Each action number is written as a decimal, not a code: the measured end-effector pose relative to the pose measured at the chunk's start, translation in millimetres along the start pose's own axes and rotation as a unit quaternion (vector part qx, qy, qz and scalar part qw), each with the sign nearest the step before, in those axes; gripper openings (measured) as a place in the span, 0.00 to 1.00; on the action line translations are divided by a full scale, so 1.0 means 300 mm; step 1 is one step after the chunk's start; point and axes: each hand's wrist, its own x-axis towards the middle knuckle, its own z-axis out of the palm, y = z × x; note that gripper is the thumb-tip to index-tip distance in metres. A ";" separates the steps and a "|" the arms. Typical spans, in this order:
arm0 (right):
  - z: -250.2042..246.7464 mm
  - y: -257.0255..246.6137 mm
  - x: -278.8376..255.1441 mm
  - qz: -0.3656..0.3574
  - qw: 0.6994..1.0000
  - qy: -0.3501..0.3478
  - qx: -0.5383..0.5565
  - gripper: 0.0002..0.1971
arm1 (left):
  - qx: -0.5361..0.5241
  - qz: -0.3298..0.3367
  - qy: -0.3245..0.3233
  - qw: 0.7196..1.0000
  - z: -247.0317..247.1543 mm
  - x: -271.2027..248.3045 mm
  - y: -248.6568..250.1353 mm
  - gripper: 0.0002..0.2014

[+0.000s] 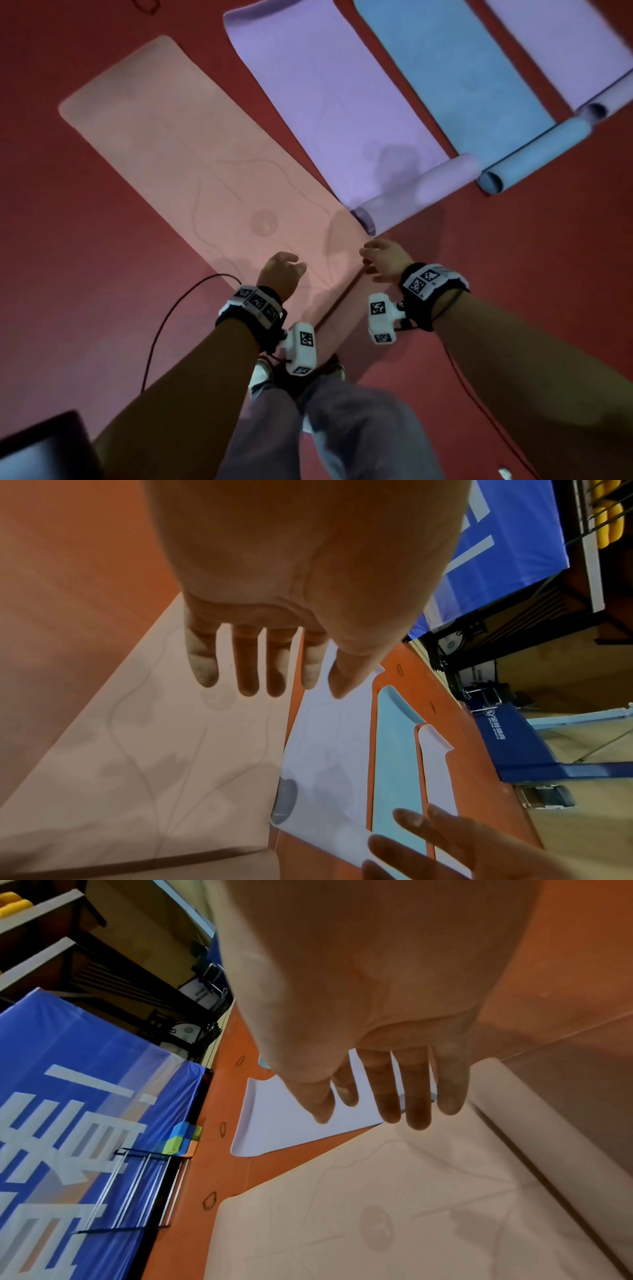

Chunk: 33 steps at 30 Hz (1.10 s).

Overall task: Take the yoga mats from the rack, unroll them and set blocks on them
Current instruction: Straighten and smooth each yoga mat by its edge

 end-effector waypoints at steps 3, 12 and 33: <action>-0.049 0.053 0.094 0.005 1.000 0.002 -0.022 0.15 | -0.002 -0.008 -0.002 1.000 0.092 0.050 -0.018 0.15; -0.259 0.329 0.605 0.006 0.996 -0.033 -0.085 0.13 | -0.063 -0.108 0.025 0.992 0.643 0.294 -0.106 0.22; -0.293 1.195 1.736 -0.044 0.972 0.112 -0.203 0.63 | 0.361 -0.117 0.001 0.925 1.555 0.967 -0.946 0.68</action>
